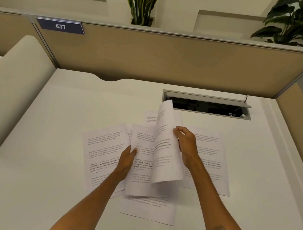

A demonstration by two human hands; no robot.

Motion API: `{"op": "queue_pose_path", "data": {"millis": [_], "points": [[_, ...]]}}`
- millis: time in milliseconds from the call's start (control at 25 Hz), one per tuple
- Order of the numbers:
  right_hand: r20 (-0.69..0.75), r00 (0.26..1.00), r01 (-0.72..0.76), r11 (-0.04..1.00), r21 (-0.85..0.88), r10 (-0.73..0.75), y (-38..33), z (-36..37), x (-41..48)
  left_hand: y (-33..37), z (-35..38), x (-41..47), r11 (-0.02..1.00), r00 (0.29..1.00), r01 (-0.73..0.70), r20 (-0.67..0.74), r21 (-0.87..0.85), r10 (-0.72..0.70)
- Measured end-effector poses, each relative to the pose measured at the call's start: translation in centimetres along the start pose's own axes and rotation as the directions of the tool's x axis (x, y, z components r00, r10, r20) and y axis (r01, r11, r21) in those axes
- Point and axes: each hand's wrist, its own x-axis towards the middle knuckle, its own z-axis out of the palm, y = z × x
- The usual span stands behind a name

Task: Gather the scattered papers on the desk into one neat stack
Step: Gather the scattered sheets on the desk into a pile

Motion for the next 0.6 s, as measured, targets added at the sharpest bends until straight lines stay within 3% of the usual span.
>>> {"op": "queue_pose_path", "data": {"millis": [80,440,600], "points": [[-0.009,0.998,-0.065,0.994,0.086,0.066,1.3,-1.1,0.6,0.5,-0.2,-0.3,1.000,1.000,-0.002,-0.001,0.003,0.002],[-0.168,0.982,-0.120,0.977,-0.178,0.090,9.5,-2.5,1.1,0.3,-0.2,-0.3,0.991,0.999,0.044,0.016,-0.129,-0.042],[-0.156,0.987,-0.076,0.983,-0.165,0.050,10.1,-1.7,0.8,1.0,-0.1,-0.6,0.988,0.984,-0.151,0.099,0.018,0.148]]}}
